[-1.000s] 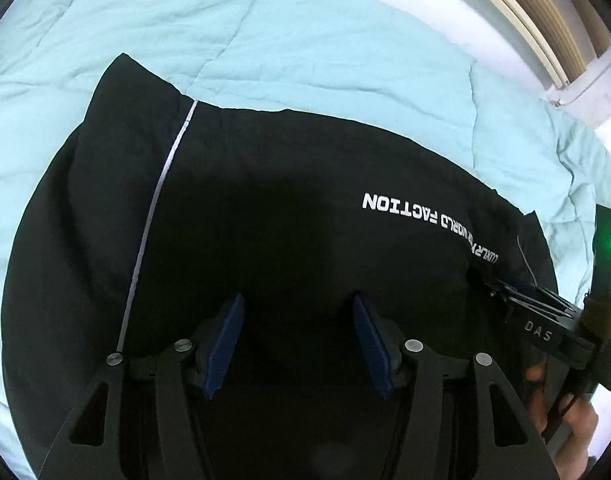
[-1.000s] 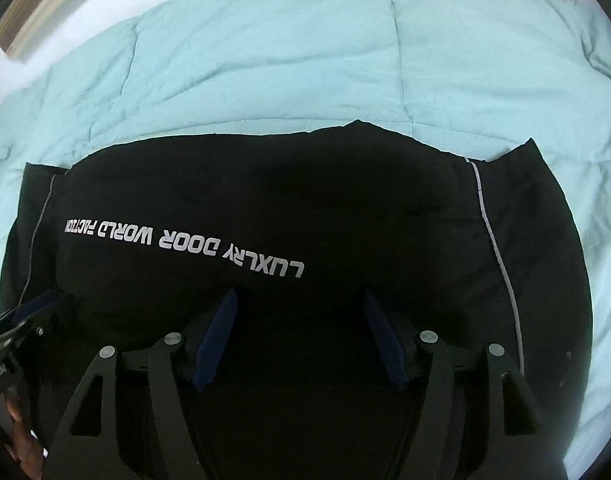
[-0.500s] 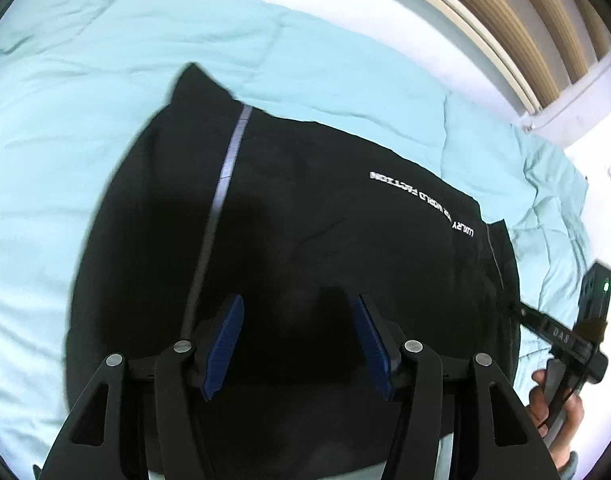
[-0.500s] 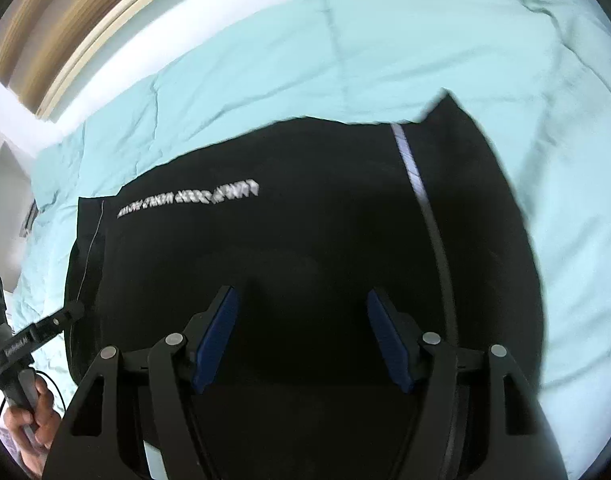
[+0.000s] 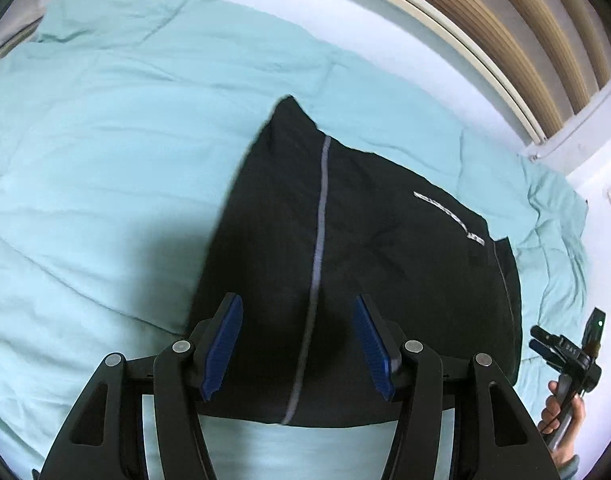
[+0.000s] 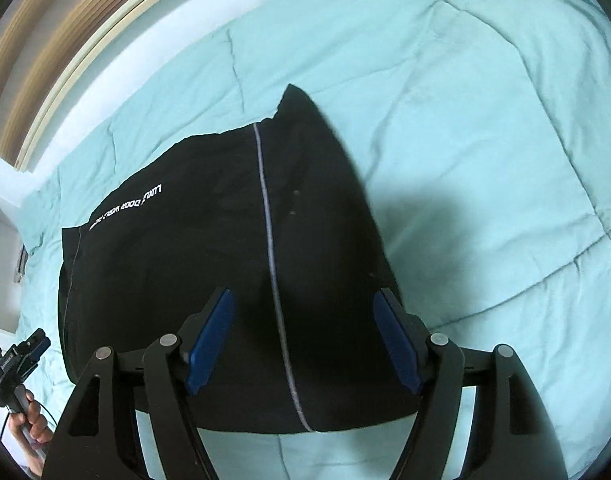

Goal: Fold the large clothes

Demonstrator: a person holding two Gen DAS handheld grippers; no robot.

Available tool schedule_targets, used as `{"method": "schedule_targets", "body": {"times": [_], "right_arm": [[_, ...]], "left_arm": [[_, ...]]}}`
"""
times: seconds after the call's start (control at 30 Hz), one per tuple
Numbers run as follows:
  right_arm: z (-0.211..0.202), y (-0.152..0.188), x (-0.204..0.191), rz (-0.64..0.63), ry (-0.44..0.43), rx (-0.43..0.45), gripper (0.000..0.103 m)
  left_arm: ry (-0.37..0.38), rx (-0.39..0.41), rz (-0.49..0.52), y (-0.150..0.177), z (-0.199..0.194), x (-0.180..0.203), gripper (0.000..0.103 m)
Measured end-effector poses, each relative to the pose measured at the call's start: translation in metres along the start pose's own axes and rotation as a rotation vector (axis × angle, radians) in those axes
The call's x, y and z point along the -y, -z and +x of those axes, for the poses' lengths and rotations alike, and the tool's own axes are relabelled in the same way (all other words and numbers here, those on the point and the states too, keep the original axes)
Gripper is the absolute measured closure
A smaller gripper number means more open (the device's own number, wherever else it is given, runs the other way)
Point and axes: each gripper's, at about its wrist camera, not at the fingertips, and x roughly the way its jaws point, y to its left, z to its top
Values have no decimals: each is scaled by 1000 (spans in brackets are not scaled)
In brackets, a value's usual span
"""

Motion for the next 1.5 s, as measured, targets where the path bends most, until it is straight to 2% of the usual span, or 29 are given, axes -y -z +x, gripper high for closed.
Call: {"method": "schedule_targets", "body": {"times": [0.1,0.27,0.4,0.53,0.6,0.7,0.83,0.93,1.0,1.07,1.1,1.17,1.37,1.4,1.43,1.47,1.5], "right_arm": [[0,0,9,-2,-14,-4,27],[14,-11,22,-14,-3,-12,27],[36,-21,33,5,-30,-42,27],[59,-22,42,33,-106,-97,27],[70,-20,47,55,-143,-121,20],[85,-18,60,105,-208,-161,15],[99,-12,79,196,-335,-218,13],[100,-5,82,184,-432,-264,13],[98,-1,79,148,-489,-287,13],[101,0,69,100,-479,-309,12],[107,0,59,62,-438,-318,9],[115,-4,46,33,-409,-311,4],[140,-17,29,56,-400,-285,3],[138,-15,28,45,-401,-275,5],[134,-11,27,27,-396,-265,11],[129,-8,25,7,-386,-254,15],[123,-6,25,-6,-383,-245,24]], "left_arm": [[-7,-10,-26,-8,-1,-17,43],[-5,-18,-15,-30,14,-36,43],[49,-62,-57,-44,38,-49,43],[132,-129,-122,-49,67,-64,43],[198,-175,-171,-47,82,-72,31],[258,-222,-213,-38,100,-78,27],[377,-224,-288,-25,108,-89,26],[466,-257,-268,-18,107,-85,26],[479,-267,-246,-18,107,-82,26],[489,-288,-261,-20,114,-83,26],[494,-295,-273,-22,117,-84,26],[498,-302,-285,-25,126,-83,26],[484,-312,-303,-31,141,-75,24],[468,-297,-287,-31,137,-72,26],[448,-277,-261,-31,132,-69,37],[432,-252,-224,-31,126,-63,44],[425,-229,-196,-30,121,-57,54]]}}
